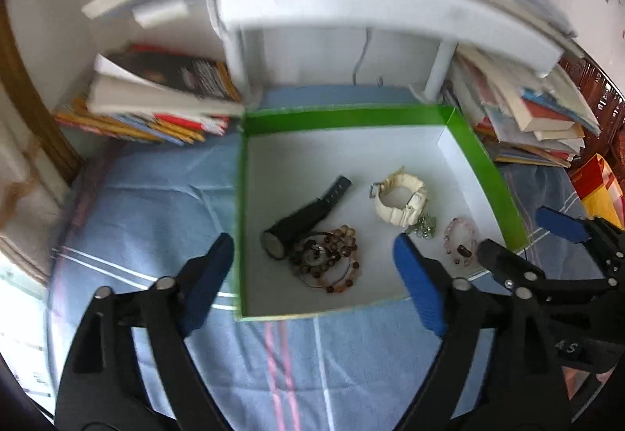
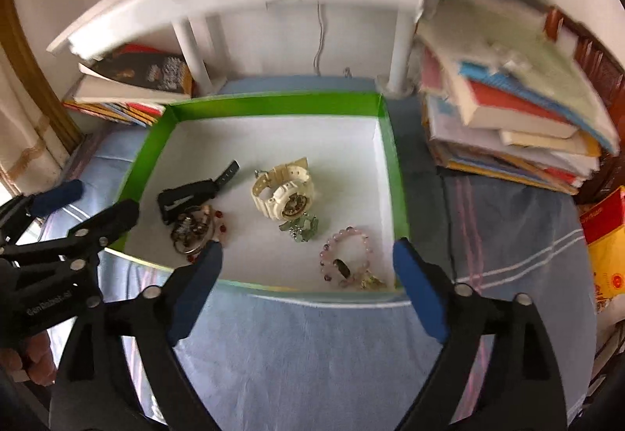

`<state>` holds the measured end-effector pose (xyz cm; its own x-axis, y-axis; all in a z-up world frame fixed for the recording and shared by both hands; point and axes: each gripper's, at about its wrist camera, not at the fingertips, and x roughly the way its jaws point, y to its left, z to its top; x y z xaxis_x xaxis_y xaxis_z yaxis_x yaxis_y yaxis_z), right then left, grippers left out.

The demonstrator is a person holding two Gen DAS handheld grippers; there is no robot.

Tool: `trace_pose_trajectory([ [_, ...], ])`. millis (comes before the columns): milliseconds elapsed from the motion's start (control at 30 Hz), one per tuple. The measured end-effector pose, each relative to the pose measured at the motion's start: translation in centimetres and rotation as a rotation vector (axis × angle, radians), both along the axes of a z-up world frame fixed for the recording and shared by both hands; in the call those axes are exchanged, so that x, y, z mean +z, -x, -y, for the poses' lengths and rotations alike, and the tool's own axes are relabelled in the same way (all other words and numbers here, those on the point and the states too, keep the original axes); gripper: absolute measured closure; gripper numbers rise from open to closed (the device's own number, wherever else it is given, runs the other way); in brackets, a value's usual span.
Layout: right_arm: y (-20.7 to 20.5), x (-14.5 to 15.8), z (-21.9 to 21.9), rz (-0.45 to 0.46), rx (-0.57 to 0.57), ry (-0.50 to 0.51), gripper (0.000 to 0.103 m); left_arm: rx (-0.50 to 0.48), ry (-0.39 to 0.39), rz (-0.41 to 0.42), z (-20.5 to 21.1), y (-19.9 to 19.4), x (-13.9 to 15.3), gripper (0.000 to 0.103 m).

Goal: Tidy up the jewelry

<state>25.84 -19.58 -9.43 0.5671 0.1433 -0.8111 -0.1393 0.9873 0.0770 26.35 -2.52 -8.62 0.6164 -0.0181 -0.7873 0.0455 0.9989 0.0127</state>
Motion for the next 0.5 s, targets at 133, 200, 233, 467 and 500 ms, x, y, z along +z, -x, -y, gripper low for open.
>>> trace_pose_trajectory([
  [133,3.4,2.9,-0.1,0.066,-0.046,0.042,0.003,0.015,-0.039,0.083,-0.3,3.6,3.1,0.008],
  [200,5.3,4.3,-0.2,0.105,-0.075,0.057,0.003,0.037,-0.029,0.115,-0.7,5.3,4.6,0.004],
  [233,6.1,4.9,-0.2,0.120,-0.082,0.061,0.003,0.039,-0.009,0.129,-1.0,6.3,5.4,0.004],
  [467,11.1,7.4,-0.2,0.165,-0.139,0.042,0.003,0.027,0.052,0.158,-1.4,10.6,8.7,0.004],
  [500,11.7,7.8,-0.2,0.178,-0.146,0.038,0.003,0.023,0.051,0.162,-1.3,11.1,9.0,0.004],
])
